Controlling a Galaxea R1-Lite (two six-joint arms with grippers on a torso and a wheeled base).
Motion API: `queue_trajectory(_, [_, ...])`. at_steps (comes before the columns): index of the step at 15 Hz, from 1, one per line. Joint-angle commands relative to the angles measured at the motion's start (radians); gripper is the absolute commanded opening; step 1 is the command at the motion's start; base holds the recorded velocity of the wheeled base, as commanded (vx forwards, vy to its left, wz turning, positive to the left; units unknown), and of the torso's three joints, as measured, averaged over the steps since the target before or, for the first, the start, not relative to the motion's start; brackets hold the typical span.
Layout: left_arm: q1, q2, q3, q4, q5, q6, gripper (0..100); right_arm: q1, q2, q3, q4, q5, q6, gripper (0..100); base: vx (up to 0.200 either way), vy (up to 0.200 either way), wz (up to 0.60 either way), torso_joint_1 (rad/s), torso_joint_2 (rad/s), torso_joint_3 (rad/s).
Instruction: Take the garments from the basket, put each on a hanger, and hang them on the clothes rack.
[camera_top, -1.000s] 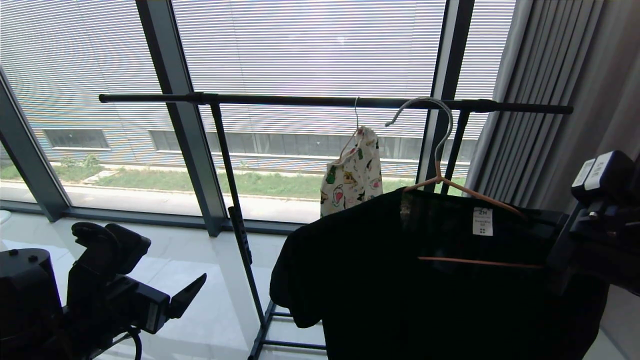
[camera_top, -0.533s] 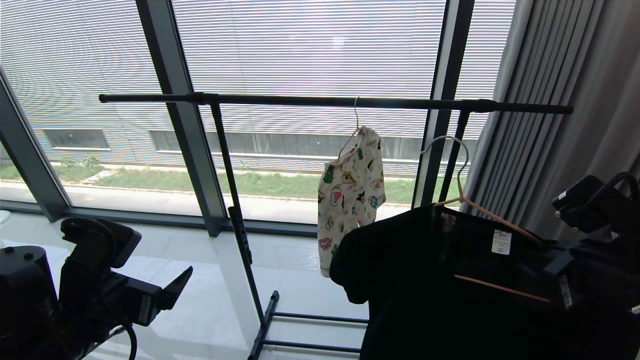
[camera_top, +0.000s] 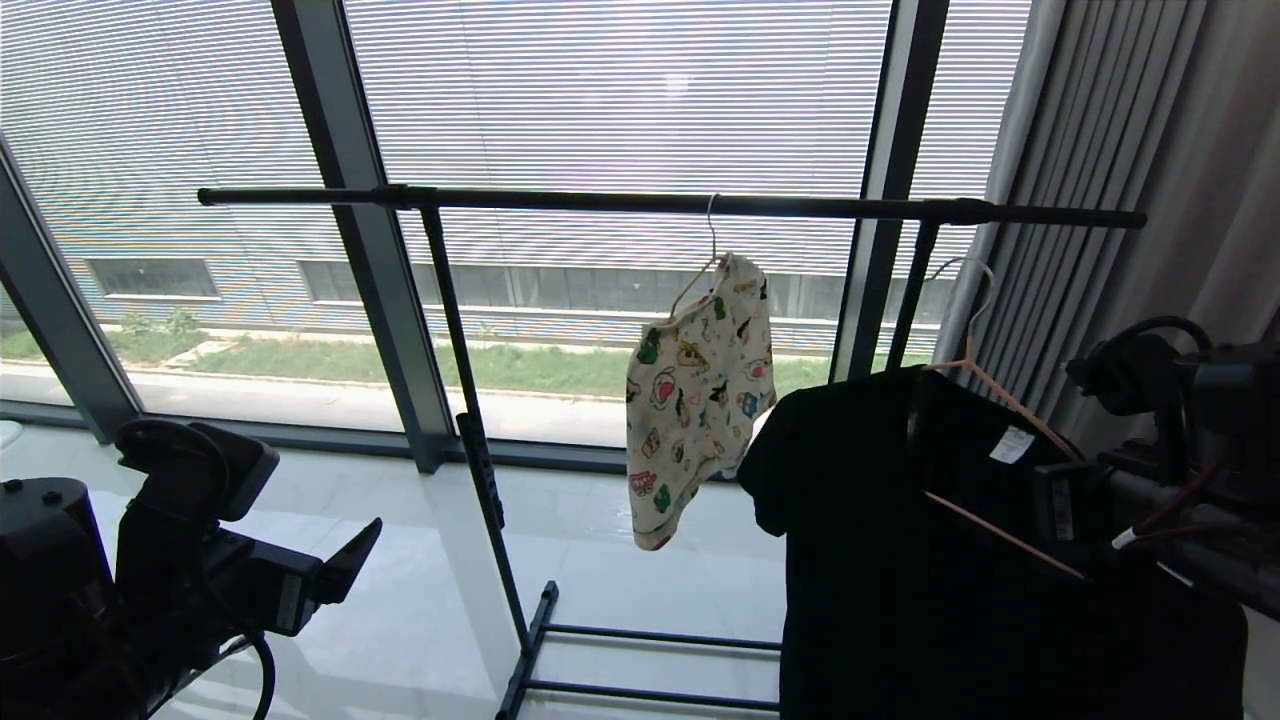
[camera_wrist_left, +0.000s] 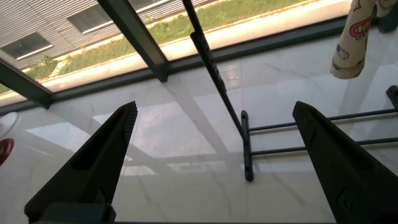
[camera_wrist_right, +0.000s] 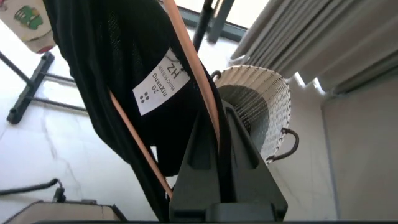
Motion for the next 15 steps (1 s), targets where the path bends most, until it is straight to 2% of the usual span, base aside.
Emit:
queue_trajectory(1, [0.002, 0.001, -0.005, 0.0, 0.001, 0.001, 100, -0.001, 0.159, -0.158, -0.032, -0.086, 0.104, 0, 0.0, 0.0, 0.0, 0.0, 0.0, 0.0])
queue_trajectory(3, [0.0, 0.001, -0.005, 0.0, 0.001, 0.004, 100, 0.003, 0.185, -0.256, -0.03, -0.095, 0.093, 0, 0.0, 0.0, 0.0, 0.0, 0.0, 0.0])
queue_trajectory(6, [0.0, -0.001, -0.005, 0.0, 0.001, 0.013, 100, 0.002, 0.195, -0.304, -0.032, -0.098, 0.075, 0, 0.0, 0.0, 0.0, 0.0, 0.0, 0.0])
queue_trajectory(15, [-0.001, 0.001, -0.001, 0.0, 0.001, 0.013, 100, -0.004, 0.21, -0.315, -0.035, -0.164, 0.014, 0, 0.2, 0.0, 0.0, 0.001, 0.0, 0.002])
